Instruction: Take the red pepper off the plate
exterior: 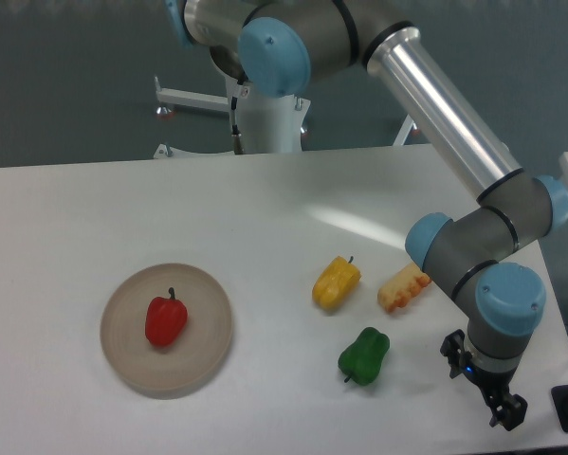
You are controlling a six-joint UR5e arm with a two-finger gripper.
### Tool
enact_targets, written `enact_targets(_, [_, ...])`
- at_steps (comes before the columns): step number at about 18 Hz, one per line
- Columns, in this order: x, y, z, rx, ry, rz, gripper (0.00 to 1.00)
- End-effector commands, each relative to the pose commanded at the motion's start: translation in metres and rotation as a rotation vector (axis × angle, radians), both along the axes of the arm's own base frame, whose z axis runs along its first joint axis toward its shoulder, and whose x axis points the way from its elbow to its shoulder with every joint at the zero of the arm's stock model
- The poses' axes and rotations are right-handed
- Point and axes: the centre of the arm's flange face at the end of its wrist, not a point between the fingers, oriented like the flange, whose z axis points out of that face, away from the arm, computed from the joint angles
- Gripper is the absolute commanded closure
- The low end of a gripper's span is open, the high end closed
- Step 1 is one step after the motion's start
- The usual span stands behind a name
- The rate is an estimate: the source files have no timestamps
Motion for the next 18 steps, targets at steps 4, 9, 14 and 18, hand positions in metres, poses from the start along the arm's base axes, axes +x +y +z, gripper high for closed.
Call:
enact_targets(4, [0.0, 0.0, 0.007, 0.008, 0.007, 0.004, 0.0])
enact_targets(9, [0.001, -0.001, 0.009, 0.009, 0.006, 0.004, 0.0])
enact_targets(14, [0.0, -0.001, 0.014, 0.02, 0.004, 0.002, 0.0])
enact_targets(18, [0.008, -0.007, 0.035, 0.018, 0.002, 0.027, 0.0])
